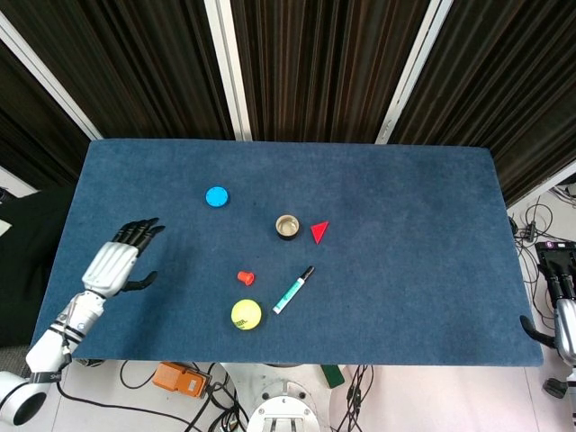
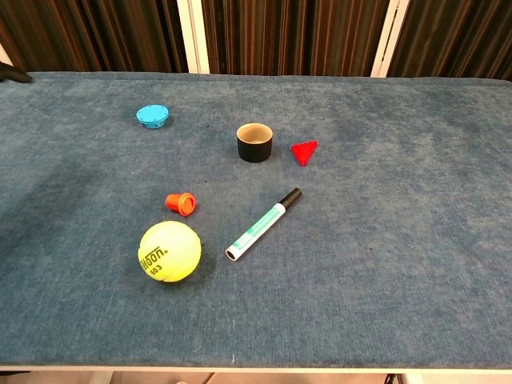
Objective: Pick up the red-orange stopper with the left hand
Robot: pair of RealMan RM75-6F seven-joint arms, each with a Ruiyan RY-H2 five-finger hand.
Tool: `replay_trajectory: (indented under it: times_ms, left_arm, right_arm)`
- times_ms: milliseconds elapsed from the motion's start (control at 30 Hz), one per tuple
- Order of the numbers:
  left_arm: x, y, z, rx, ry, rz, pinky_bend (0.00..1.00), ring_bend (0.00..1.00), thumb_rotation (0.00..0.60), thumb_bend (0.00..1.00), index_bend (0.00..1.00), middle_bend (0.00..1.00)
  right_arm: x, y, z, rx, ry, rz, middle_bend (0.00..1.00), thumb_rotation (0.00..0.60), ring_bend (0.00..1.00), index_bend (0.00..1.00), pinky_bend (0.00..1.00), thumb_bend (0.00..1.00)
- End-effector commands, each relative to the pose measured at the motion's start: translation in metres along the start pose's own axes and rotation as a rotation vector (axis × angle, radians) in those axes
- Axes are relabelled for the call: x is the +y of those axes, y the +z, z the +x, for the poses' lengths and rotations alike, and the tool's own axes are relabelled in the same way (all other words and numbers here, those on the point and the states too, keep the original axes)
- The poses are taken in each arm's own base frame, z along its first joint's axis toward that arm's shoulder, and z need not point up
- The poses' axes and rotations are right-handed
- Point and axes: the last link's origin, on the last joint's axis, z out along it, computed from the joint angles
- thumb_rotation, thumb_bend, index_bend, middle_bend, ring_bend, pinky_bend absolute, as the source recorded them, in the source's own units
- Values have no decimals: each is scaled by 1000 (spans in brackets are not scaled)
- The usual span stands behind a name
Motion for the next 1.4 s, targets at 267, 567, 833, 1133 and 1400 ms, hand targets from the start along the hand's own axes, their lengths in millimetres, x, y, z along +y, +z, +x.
replay_trajectory:
  times_ms: [267,567,833,1133,1400]
  left_arm:
    - [58,43,-24,-110,32,-147,76,0,600,257,209,0]
    - [85,62,-41,-151,50,-206,76,0,600,255,242,0]
    - [96,72,-56,-177,39,-224,76,0,600,255,270,0]
    - [103,86,-71,-207,26,-241,76,0,600,255,302,0]
    - [103,98,-80,-219,19,-237,76,0,600,255,340,0]
  right_arm:
    - [1,1,1,-3,4,-1,135,600,59,173,0,402]
    - [2,3,1,-6,8,-3,135,600,59,173,0,403]
    - [3,3,2,-7,11,-7,135,600,59,174,0,403]
    - [3,4,2,-7,10,-9,135,600,58,174,0,403]
    - [4,4,2,-8,10,-12,135,600,59,174,0,403]
